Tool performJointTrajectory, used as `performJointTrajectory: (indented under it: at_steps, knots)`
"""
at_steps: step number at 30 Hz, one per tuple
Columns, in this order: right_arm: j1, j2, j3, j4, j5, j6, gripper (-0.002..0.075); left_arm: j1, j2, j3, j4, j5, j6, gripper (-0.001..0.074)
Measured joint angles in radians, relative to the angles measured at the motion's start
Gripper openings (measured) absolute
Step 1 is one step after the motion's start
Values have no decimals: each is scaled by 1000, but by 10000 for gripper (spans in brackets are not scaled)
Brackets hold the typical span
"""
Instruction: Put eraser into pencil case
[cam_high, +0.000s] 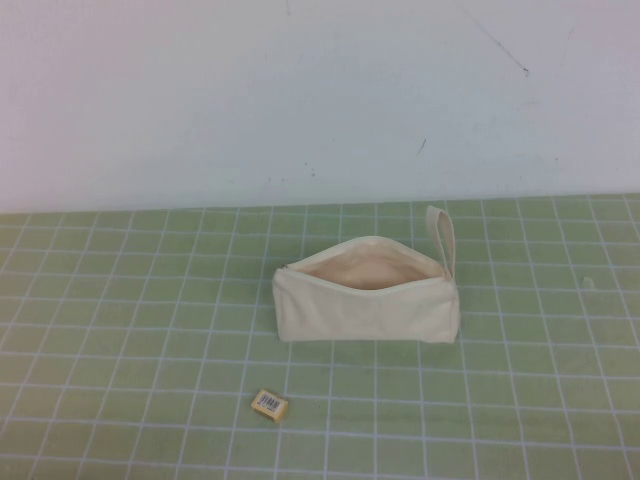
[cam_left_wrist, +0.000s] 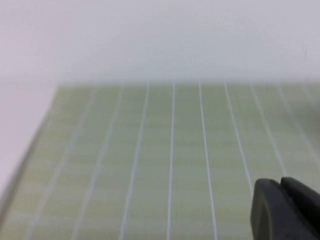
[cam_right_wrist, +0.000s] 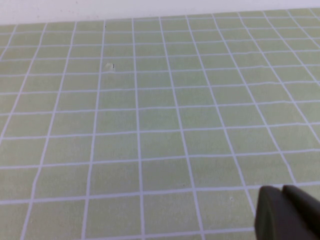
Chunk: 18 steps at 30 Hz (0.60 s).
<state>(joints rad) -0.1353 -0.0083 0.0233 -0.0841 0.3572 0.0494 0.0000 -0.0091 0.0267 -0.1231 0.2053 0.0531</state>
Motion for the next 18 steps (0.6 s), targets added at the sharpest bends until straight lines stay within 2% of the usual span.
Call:
performJointTrajectory:
  at_steps: [13, 16, 18]
  knots:
    - [0, 0, 0, 0, 0, 0, 0, 0, 0, 0, -36, -656, -34, -1]
    - [0, 0, 0, 0, 0, 0, 0, 0, 0, 0, -84, -823, -137, -1]
    - [0, 0, 0, 0, 0, 0, 0, 0, 0, 0, -109, -861, -197, -1]
